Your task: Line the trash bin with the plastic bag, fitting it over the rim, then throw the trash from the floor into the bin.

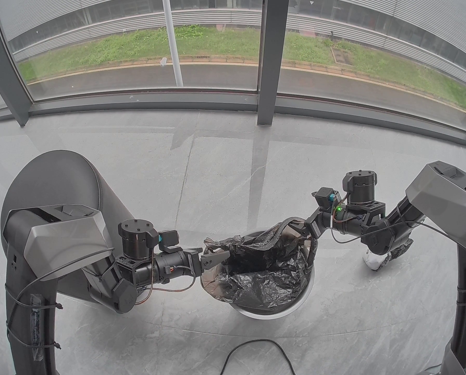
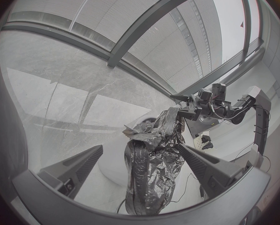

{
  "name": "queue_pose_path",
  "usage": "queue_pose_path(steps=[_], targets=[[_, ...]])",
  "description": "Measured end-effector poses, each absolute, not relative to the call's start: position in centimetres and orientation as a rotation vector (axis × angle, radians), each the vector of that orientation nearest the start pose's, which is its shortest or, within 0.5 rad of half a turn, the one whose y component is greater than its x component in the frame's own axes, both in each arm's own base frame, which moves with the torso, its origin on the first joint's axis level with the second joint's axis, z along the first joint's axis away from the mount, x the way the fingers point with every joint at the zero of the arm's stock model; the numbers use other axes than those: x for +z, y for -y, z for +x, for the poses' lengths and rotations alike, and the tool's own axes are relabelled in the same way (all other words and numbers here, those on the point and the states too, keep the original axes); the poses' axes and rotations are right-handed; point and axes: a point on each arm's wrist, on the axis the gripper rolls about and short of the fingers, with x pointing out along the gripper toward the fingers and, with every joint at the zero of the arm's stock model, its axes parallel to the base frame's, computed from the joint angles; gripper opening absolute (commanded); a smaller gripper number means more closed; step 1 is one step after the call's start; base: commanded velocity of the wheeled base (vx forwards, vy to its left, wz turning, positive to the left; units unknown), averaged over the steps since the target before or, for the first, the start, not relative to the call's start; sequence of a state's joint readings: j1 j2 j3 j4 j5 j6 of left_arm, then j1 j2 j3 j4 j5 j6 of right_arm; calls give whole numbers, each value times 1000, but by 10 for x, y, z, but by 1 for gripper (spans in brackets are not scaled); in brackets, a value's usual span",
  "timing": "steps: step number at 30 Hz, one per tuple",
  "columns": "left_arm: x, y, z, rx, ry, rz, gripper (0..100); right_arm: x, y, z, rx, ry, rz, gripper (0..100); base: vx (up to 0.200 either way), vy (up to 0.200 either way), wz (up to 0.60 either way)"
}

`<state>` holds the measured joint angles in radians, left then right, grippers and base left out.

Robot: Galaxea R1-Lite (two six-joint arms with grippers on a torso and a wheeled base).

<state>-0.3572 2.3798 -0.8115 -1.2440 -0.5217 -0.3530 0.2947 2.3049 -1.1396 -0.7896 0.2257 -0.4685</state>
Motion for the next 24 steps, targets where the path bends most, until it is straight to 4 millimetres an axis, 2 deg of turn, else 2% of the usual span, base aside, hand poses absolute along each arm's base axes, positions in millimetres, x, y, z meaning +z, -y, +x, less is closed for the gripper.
queue_pose_path(steps=[5, 12, 18, 24], targets=[[-6, 148, 363, -799, -483, -353, 100, 56, -132, 417, 559, -235, -432, 100, 0, 0, 0], [-16, 152, 371, -800, -477, -346, 100, 60, -133, 432, 457, -204, -361, 100, 0, 0, 0], [-25, 155, 382, -746, -455, -335, 100, 51, -137, 440, 405, -217, -309, 100, 0, 0, 0], [-35, 155, 385, -732, -465, -335, 100, 34, -135, 433, 407, -283, -314, 100, 0, 0, 0]])
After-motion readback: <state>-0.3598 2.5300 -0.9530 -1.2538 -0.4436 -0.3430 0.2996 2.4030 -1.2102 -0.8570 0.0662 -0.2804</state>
